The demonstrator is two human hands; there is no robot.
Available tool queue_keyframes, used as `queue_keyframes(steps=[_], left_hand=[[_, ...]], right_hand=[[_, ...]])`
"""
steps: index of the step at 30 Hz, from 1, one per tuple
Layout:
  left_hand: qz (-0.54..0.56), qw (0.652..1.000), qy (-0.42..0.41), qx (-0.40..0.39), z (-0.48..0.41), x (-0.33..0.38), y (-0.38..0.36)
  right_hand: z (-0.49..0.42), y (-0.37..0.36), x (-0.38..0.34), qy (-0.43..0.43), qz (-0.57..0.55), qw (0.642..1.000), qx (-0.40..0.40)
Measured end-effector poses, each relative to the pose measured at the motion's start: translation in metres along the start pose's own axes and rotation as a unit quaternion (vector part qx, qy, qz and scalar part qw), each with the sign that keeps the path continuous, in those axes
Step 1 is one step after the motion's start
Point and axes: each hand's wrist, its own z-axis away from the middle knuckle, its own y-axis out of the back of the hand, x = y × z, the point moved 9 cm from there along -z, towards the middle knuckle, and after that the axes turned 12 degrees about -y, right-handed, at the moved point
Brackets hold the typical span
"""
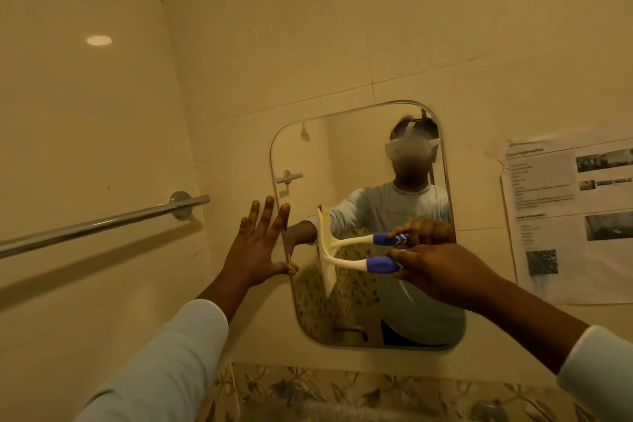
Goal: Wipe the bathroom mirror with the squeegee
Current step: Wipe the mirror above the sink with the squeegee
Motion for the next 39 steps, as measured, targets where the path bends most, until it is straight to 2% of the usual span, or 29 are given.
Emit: queue_keyframes(steps=[4, 8, 14, 23, 27, 31, 36, 39], left_hand=[[0.000, 1.000, -0.006, 0.006, 0.000, 0.000, 0.000], [-0.003, 1.000, -0.005, 0.003, 0.000, 0.000, 0.000], [0.005, 1.000, -0.008, 0.011, 0.000, 0.002, 0.002], [0.008, 0.999, -0.016, 0.027, -0.001, 0.001, 0.001], [0.010, 0.999, -0.018, 0.029, -0.001, -0.001, 0.000], [0.010, 0.999, -0.016, 0.030, 0.000, -0.001, 0.000], [0.006, 1.000, -0.013, 0.014, 0.000, 0.000, 0.000], [0.001, 1.000, -0.004, 0.004, 0.000, -0.003, 0.000]], right_hand=[[0.030, 0.002, 0.037, -0.032, 0.015, 0.998, -0.057], [0.052, 0.015, 0.065, -0.048, 0.053, 0.996, -0.053], [0.080, 0.040, 0.102, -0.091, 0.088, 0.987, -0.100], [0.118, 0.082, 0.125, -0.109, 0.142, 0.979, -0.094], [0.135, 0.086, 0.134, -0.156, 0.150, 0.964, -0.157], [0.141, 0.094, 0.135, -0.151, 0.158, 0.965, -0.144], [0.148, 0.112, 0.110, -0.047, 0.122, 0.991, -0.011], [0.137, 0.095, 0.090, -0.037, 0.088, 0.995, 0.002]])
